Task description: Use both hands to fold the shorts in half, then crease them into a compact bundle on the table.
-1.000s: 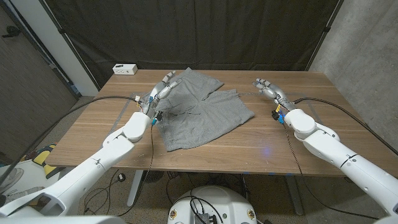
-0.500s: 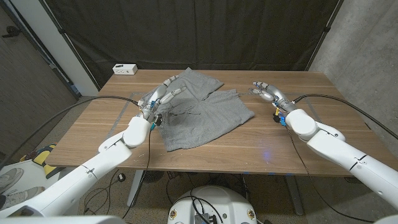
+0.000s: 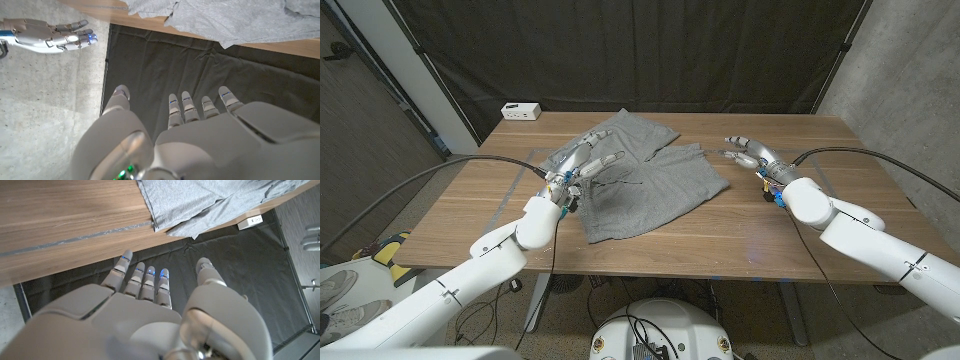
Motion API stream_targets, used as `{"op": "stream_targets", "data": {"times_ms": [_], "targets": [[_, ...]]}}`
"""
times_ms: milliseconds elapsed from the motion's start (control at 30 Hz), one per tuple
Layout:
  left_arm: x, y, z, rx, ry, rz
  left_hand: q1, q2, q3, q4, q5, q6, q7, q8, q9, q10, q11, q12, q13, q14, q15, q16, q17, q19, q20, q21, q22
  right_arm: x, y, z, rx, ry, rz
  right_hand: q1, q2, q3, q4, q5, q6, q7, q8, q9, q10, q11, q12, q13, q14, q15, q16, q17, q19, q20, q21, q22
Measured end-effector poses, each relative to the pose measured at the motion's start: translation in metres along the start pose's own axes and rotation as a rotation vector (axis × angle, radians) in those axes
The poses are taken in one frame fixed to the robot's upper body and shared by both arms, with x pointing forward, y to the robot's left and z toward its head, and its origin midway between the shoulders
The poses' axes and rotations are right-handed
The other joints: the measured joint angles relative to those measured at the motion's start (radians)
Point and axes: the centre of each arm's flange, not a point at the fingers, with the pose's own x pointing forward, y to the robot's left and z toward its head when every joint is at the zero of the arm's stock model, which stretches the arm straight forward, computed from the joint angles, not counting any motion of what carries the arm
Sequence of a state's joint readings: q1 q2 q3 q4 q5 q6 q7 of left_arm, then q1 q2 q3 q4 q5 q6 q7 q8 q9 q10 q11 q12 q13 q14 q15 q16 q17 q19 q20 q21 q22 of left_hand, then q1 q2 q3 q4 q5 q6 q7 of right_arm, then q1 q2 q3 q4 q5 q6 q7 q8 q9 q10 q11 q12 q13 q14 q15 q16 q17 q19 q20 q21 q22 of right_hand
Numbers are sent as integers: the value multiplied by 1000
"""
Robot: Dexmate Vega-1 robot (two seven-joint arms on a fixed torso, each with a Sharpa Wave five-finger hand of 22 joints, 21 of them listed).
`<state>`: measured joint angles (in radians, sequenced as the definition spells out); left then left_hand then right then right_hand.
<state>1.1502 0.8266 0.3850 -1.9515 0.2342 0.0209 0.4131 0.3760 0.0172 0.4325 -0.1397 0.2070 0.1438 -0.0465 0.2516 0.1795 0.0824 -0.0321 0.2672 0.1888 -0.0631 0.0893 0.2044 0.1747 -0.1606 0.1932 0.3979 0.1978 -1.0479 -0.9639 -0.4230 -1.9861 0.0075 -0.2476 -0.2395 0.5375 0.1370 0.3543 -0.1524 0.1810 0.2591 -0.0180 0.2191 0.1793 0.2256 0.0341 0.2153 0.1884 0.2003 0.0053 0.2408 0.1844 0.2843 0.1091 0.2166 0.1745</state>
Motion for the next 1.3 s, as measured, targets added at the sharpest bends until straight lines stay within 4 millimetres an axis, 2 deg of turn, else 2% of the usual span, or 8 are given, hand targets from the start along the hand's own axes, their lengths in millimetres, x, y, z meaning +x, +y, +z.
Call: {"op": "stream_targets", "data": {"times_ms": [267, 433, 633, 800, 900, 1033, 1100, 1300], "targets": [[-17, -2, 9, 64, 15, -24, 10, 1, -2, -4, 0, 21, -5, 0, 0, 4, 4, 0, 0, 0, 0, 0, 0, 0, 0, 0, 0, -7, 2, 5, -85, 9, 13, 30, -1, 9, -9, 0, 18, -8, 0, 0, 9, -5, 0, 0, 22, -11, 0, 0, 16, 5, 8, 0], [-25, -3, 16, 123, 29, -38, 28, -10, -4, -12, 0, 51, -7, 4, 0, 9, 9, 0, 0, 4, -3, 0, 0, 6, 5, 0, 0, -10, 4, 8, -142, 14, 18, 47, -8, 11, -19, 0, 31, -9, 0, 0, 19, -5, 0, 0, 40, -21, 0, 0, 37, -5, 8, 0], [-33, -7, 21, 211, 52, -66, 38, -20, -8, -16, 0, 64, -7, 4, 0, 14, 4, 0, 5, 11, 0, 0, 0, 9, 2, 0, -2, -13, 7, 10, -196, 16, 34, 54, -15, 4, -14, 0, 43, -11, 0, 4, 28, -7, 0, 0, 46, -25, 0, 0, 63, -31, 15, 0], [-37, -10, 29, 273, 62, -105, 47, -29, -12, -20, 0, 64, -7, 4, 0, 14, 3, -1, 5, 15, 4, 0, 0, 13, 5, 0, -3, -14, 9, 10, -245, 24, 37, 60, -32, -3, -14, 0, 54, -11, 0, 5, 37, -9, 0, 0, 57, -25, 0, 0, 67, -27, 15, 0], [-39, -11, 32, 304, 72, -126, 65, -47, -18, -26, 1, 83, -11, 4, 0, 14, 4, -5, 5, 16, 5, -2, 0, 19, 3, 0, -3, -15, 10, 9, -273, 31, 36, 67, -39, -4, -14, 0, 65, -14, 0, 5, 41, -13, 0, 0, 67, -35, 0, 0, 72, -21, 15, 0], [-41, -11, 34, 336, 80, -142, 81, -63, -21, -29, 8, 108, -10, 11, 0, 14, 3, -9, 5, 16, 5, -5, 0, 24, 5, -7, -3, -17, 13, 9, -315, 41, 31, 96, -66, 2, -26, 12, 79, -21, 0, 5, 59, -20, 0, 0, 77, -45, 0, 0, 83, -16, 15, 0], [-43, -13, 36, 363, 88, -158, 91, -73, -22, -30, 12, 124, -9, 11, 0, 15, 4, -9, 5, 18, 7, -5, 0, 32, 3, -7, -3, -18, 15, 10, -331, 43, 31, 124, -64, 6, -29, 16, 83, -25, 0, 5, 64, -25, 0, 0, 80, -44, 0, -1, 93, -14, 15, 0], [-45, -14, 40, 432, 106, -194, 121, -91, -25, -33, 24, 159, -9, 19, 5, 23, 5, -15, 5, 22, 11, -9, 0, 45, 1, -7, -3, -20, 20, 9, -380, 56, 29, 187, -85, 12, -35, 30, 109, -34, 0, 5, 86, -32, 0, 0, 104, -46, 0, -3, 109, -20, 15, 0]]}}
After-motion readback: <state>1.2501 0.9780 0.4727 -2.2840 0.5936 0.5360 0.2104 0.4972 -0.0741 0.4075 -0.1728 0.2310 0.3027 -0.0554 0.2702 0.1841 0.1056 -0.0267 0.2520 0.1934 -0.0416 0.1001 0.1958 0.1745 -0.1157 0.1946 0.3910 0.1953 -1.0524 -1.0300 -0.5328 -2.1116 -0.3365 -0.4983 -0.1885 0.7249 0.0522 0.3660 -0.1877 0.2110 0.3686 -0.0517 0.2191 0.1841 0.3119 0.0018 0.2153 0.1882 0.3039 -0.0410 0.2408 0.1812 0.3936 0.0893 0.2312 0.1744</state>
